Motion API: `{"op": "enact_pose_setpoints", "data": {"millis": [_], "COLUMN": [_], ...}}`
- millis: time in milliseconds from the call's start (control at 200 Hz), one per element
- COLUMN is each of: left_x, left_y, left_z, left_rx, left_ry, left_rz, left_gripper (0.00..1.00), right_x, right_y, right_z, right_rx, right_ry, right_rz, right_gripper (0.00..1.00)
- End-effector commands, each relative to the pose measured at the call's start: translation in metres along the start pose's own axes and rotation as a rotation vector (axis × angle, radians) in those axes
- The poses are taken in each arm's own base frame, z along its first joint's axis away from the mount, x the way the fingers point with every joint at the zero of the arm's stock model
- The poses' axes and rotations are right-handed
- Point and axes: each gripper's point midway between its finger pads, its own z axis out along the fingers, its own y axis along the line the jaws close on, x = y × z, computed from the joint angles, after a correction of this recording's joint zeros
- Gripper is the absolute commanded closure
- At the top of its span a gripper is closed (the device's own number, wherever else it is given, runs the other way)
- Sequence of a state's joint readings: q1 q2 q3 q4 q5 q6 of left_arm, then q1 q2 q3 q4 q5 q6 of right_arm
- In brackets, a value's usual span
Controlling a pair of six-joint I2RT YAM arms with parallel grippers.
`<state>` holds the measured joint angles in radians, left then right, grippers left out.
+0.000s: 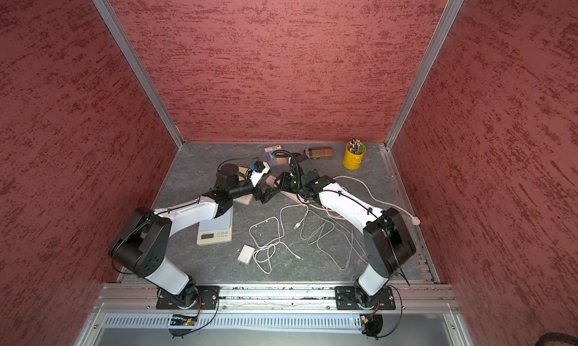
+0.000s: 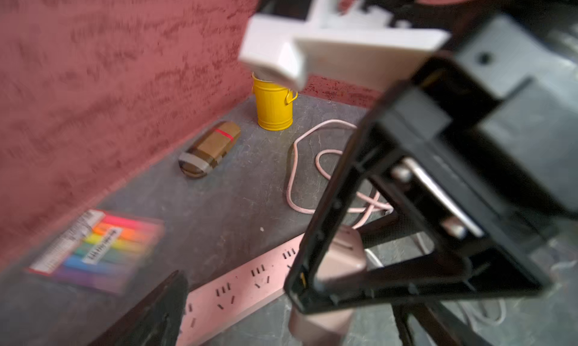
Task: Charge the electronic scale
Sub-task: Pick up the plug from the center of the board, then adjust the socket at the center of the board.
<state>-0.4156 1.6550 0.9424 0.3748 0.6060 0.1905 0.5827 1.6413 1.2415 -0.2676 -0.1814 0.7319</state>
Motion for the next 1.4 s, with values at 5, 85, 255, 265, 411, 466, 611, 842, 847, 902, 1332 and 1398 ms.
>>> {"op": "enact_pose_setpoints", "data": {"millis": [5,85,255,265,411,466,611,842,847,902,1332,1398], "left_x": [-0.018,-0.008,0.014,0.015,0.046,0.058,0.082,0.116,0.116,0.121,0.129,0.124], "left_y": [0.061,0.078,0.092,0.093,0.1,0.105,0.11,0.097,0.097,0.091,0.043,0.038], "left_z": [0.001,0.012,0.03,0.031,0.052,0.058,0.071,0.072,0.072,0.067,0.043,0.041], "left_rx": [-0.058,-0.059,-0.144,-0.144,-0.138,-0.151,-0.165,-0.163,-0.164,-0.169,-0.084,-0.077], "left_ry": [0.058,0.145,0.285,0.296,0.434,0.47,0.545,0.653,0.654,0.659,0.598,0.59], "left_rz": [-0.448,-0.532,-0.514,-0.517,-0.58,-0.591,-0.627,-0.668,-0.669,-0.679,-0.734,-0.725], "left_gripper": [0.0,0.0,0.0,0.0,0.0,0.02,0.16,0.24,0.24,0.25,0.26,0.26], "right_x": [-0.004,0.008,0.029,0.031,0.049,0.055,0.061,0.044,0.044,0.037,-0.006,-0.011], "right_y": [-0.048,-0.07,-0.109,-0.111,-0.131,-0.137,-0.155,-0.176,-0.176,-0.178,-0.183,-0.176], "right_z": [-0.01,-0.008,-0.008,-0.008,-0.001,0.001,-0.001,-0.002,-0.001,0.001,0.001,-0.006], "right_rx": [0.238,0.299,0.415,0.419,0.444,0.456,0.509,0.562,0.563,0.575,0.612,0.603], "right_ry": [-0.089,-0.089,-0.074,-0.07,-0.015,-0.001,0.012,-0.007,-0.007,-0.01,-0.065,-0.072], "right_rz": [0.127,0.159,0.169,0.17,0.18,0.182,0.175,0.142,0.142,0.127,0.043,0.04], "right_gripper": [1.0,0.99,0.98,0.98,0.99,0.99,0.99,0.99,0.99,0.99,0.99,1.0]}}
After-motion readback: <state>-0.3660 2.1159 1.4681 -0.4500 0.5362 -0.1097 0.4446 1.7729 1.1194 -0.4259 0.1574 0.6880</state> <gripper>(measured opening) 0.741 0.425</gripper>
